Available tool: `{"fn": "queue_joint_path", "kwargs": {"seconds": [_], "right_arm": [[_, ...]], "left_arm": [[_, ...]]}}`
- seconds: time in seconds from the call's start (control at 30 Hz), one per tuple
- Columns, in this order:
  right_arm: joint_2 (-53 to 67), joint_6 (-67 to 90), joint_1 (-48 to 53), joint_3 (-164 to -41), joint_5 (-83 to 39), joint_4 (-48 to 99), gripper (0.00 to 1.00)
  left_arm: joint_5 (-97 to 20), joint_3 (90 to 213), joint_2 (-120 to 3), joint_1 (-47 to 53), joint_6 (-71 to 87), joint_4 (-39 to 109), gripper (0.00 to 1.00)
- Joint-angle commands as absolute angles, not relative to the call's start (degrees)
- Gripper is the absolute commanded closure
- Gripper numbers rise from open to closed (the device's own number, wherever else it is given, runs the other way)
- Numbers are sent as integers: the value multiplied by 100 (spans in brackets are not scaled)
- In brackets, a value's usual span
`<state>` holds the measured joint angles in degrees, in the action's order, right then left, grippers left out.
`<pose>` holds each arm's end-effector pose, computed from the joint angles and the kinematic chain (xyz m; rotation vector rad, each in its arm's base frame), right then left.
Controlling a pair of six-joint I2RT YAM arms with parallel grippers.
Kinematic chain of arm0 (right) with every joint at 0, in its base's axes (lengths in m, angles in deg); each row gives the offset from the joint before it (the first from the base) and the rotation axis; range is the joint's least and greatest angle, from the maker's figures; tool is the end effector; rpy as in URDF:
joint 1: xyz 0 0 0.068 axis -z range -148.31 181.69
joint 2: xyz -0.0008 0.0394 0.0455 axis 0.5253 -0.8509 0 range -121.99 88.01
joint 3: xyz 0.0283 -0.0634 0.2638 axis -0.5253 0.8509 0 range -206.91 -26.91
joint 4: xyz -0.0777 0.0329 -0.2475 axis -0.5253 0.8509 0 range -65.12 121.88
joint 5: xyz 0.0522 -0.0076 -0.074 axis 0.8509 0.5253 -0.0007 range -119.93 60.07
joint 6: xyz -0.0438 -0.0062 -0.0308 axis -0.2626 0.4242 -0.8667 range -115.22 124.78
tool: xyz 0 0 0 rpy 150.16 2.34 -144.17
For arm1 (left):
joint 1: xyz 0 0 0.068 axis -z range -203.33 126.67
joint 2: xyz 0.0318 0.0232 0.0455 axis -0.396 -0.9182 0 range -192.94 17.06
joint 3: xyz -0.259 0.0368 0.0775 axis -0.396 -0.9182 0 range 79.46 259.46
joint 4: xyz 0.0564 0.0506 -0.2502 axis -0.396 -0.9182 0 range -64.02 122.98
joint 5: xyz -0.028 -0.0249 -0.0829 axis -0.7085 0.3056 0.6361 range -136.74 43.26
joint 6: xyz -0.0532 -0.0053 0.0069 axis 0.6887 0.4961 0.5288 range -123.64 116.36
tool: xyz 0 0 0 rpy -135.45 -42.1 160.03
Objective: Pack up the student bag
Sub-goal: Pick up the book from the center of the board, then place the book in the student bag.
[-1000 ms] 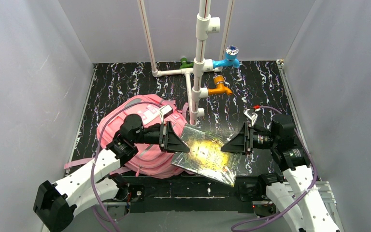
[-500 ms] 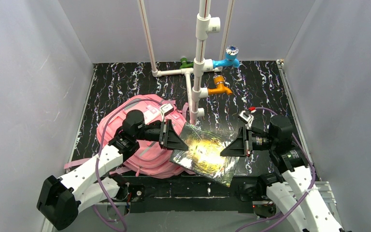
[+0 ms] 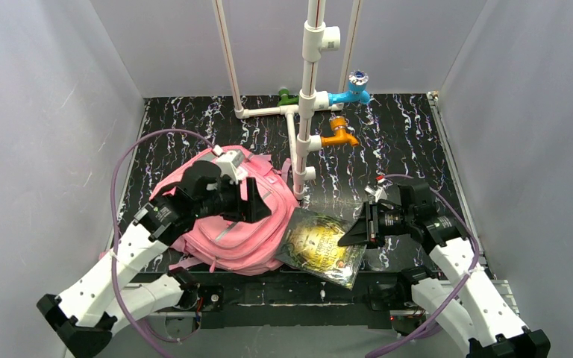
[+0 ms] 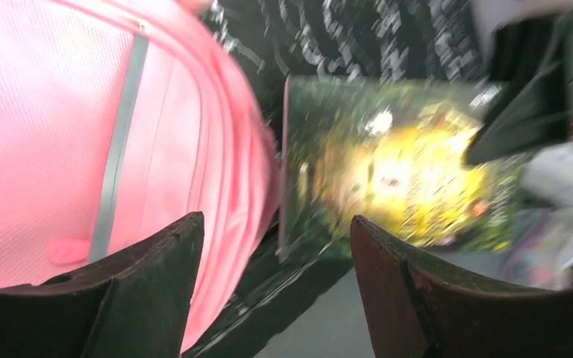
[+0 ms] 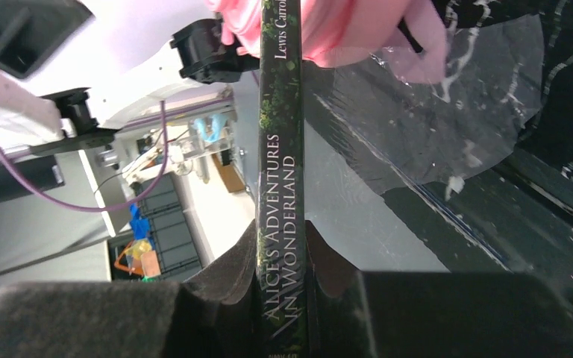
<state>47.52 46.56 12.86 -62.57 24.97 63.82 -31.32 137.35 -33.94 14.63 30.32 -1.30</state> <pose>0.1199 0.0717 0.2587 -0.0445 2.4901 1.6139 0.1409 -0.1220 0.3578 0.2572 2.1860 -1.0239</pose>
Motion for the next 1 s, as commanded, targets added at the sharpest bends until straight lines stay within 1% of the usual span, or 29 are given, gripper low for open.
{"fn": "queue_joint_path", "kwargs": {"seconds": [0.0, 0.03, 0.1, 0.2, 0.37, 0.47, 0.67, 0.77, 0.8, 0.83, 0.9, 0.93, 0.97], "right_arm": [[4597, 3820, 1270, -7228, 2213, 7496, 99], [4511, 3668, 1270, -7373, 2122, 7738, 99], [4390, 3385, 1270, -7667, 1954, 8137, 99], [4405, 3340, 1270, -7803, 1879, 8168, 99], [4589, 3759, 1270, -7544, 1981, 7851, 99], [4692, 3942, 1270, -7444, 2013, 7681, 99], [4709, 3941, 1270, -7437, 1984, 7725, 99], [4722, 3949, 1270, -7450, 1984, 7748, 99], [4722, 3954, 1270, -7471, 1991, 7771, 99], [4721, 3950, 1270, -7499, 1991, 7795, 99], [4694, 3892, 1270, -7592, 1976, 7904, 99], [4674, 3803, 1270, -7648, 1959, 7986, 99], [4647, 3738, 1270, -7713, 1956, 8079, 99]], "left_arm": [[-5616, 13816, -3561, 2912, 1701, -1130, 32], [-6141, 13810, -3696, 3349, 1618, -1132, 32], [-6984, 13774, -4049, 3911, 1618, -1098, 30], [-7803, 13630, -4523, 4381, 1515, -858, 26], [-8967, 13610, -5402, 4902, 1383, -787, 20], [-9364, 13556, -5666, 4987, 1457, -766, 21], [-9867, 13414, -6001, 4988, 1461, -946, 30], [-9969, 13302, -6023, 4980, 1292, -958, 35], [-9991, 13303, -6055, 4984, 1236, -979, 39], [-10014, 13332, -6069, 4980, 1216, -1058, 46], [-10123, 13521, -6000, 4980, 1373, -1395, 69], [-10145, 13639, -5879, 4980, 1447, -1543, 78], [-10123, 13744, -5685, 4980, 1505, -1626, 83]]}}
